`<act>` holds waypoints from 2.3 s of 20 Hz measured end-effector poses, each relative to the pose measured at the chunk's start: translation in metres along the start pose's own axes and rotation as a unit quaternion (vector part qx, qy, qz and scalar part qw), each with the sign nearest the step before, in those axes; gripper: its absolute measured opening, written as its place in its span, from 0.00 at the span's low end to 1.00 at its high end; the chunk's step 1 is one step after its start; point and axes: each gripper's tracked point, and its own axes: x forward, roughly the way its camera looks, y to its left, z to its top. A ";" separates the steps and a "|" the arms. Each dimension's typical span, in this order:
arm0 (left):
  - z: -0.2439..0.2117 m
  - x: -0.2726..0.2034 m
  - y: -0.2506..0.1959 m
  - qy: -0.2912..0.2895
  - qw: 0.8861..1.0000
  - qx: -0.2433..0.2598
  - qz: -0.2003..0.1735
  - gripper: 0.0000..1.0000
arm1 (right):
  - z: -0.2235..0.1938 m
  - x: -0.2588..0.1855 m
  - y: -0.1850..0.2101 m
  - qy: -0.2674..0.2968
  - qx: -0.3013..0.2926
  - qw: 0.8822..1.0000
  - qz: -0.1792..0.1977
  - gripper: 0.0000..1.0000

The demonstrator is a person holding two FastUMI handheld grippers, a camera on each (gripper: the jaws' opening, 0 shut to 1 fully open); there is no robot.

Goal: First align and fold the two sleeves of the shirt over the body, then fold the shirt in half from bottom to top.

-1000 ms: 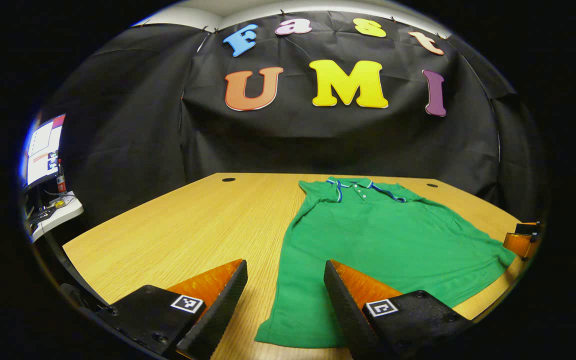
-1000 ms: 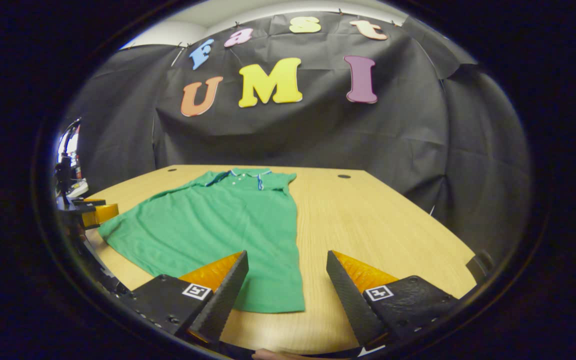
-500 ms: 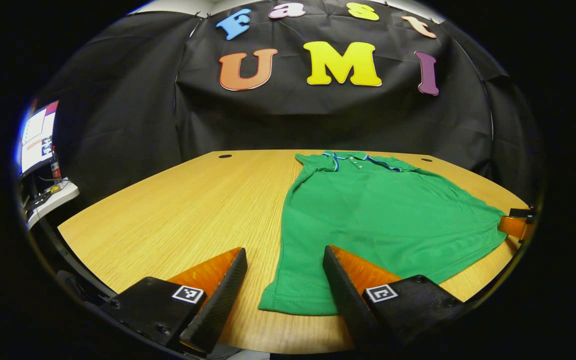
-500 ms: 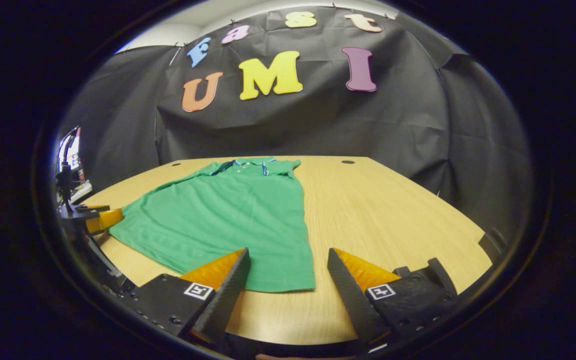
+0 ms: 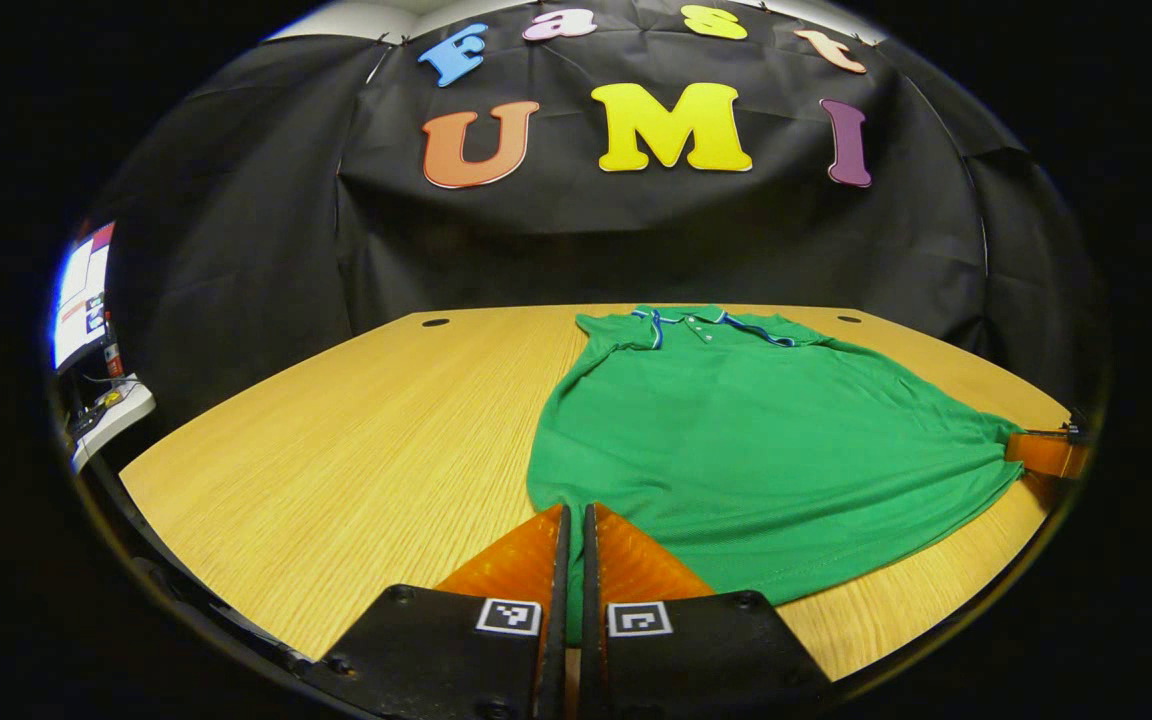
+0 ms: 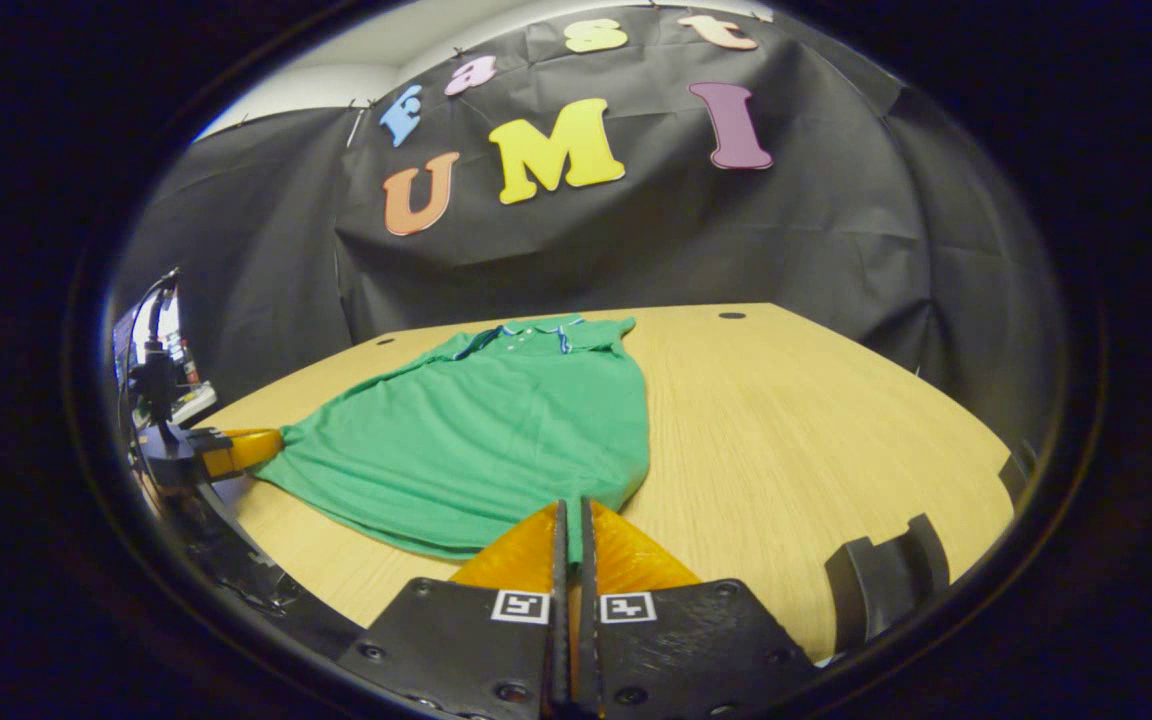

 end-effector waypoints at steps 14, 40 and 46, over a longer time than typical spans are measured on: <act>0.101 0.013 -0.006 -0.077 0.997 0.008 0.006 0.09 | 0.121 -0.003 -0.004 -0.107 -0.061 0.992 -0.019 0.00; 0.267 0.310 0.020 -0.090 0.995 -0.004 0.039 0.09 | 0.335 0.318 -0.027 -0.126 -0.133 0.976 -0.114 0.00; 0.243 0.402 0.023 -0.040 0.999 -0.030 0.021 0.09 | 0.333 0.418 -0.066 -0.111 -0.108 0.976 -0.151 0.00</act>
